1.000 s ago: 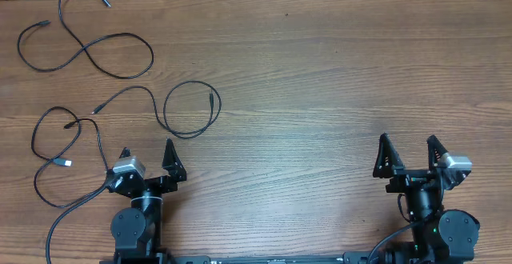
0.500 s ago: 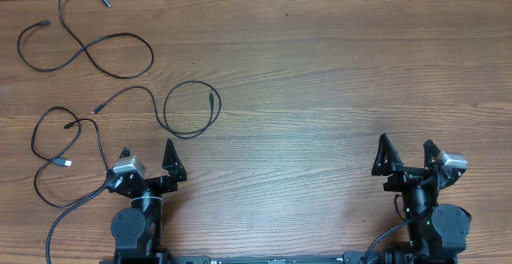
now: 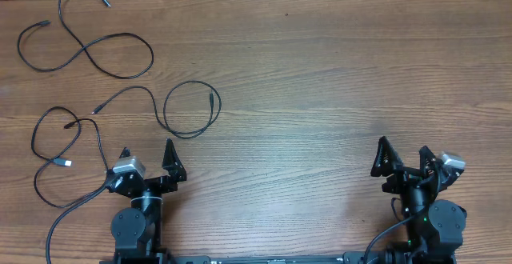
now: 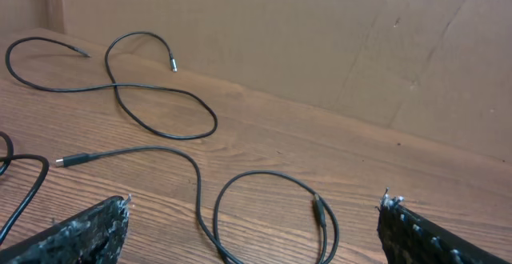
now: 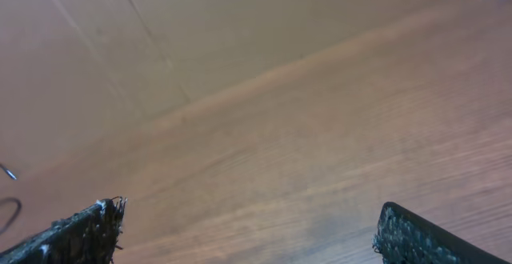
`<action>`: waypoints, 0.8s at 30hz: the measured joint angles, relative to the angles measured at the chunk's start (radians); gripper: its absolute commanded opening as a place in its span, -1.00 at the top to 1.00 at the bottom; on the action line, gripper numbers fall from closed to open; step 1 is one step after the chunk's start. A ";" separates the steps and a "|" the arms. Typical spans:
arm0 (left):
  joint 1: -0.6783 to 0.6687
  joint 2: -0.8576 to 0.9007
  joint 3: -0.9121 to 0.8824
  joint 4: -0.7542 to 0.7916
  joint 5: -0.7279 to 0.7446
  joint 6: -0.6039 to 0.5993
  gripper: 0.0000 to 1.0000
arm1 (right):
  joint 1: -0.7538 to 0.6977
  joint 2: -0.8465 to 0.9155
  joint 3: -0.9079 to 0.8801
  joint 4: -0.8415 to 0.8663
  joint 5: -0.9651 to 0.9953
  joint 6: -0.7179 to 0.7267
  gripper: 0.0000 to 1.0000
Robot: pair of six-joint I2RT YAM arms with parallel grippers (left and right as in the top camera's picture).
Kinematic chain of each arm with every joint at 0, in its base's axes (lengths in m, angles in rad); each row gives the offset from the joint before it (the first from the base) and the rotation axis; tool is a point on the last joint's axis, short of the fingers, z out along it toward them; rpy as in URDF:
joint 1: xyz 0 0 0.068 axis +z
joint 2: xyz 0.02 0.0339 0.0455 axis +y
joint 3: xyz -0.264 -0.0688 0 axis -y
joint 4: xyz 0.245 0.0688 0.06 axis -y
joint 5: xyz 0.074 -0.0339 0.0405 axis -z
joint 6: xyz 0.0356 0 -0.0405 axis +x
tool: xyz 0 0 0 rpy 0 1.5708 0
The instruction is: Untangle cables
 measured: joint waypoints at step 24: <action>0.000 0.000 0.000 0.000 0.000 0.000 -0.99 | 0.000 0.001 -0.177 0.495 -0.087 0.004 -1.00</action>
